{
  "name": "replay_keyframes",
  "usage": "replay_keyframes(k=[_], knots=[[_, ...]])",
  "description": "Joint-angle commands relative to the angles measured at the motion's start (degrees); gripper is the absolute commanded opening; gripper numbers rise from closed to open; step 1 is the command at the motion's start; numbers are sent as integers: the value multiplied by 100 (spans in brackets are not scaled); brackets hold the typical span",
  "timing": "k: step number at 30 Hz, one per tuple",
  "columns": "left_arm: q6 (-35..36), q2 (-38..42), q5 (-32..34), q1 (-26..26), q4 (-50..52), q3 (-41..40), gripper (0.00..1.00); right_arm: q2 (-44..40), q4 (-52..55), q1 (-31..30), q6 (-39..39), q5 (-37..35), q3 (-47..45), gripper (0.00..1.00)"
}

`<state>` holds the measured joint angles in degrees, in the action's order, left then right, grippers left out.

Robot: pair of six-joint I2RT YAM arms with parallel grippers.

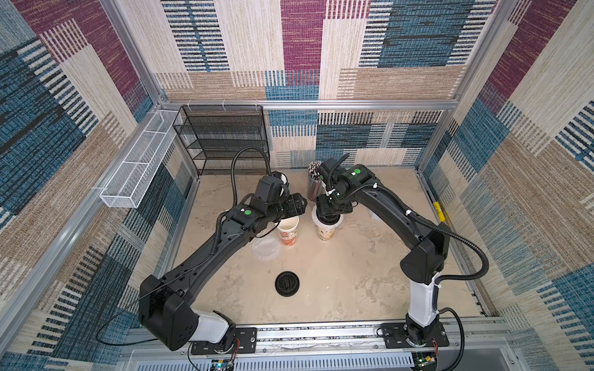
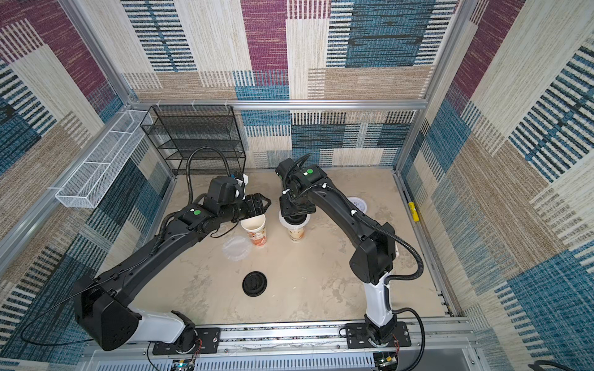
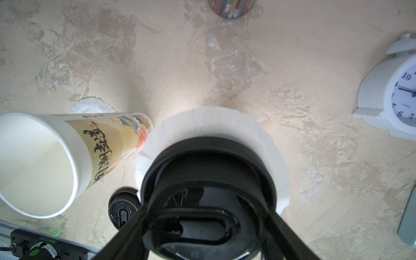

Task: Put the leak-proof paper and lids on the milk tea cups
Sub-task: Secure the cup lid on the cup.

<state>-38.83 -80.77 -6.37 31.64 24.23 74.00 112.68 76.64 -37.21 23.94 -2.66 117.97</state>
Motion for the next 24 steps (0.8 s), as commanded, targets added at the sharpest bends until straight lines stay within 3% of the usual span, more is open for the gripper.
replay_keyframes(k=[1,24], knots=[[-62,56,-22,-16,-77,-21,73,68,8,-6,5,-75,59,71],[-88,22,-116,-35,-155,-60,73,171,7,-11,-118,-175,-229,75]])
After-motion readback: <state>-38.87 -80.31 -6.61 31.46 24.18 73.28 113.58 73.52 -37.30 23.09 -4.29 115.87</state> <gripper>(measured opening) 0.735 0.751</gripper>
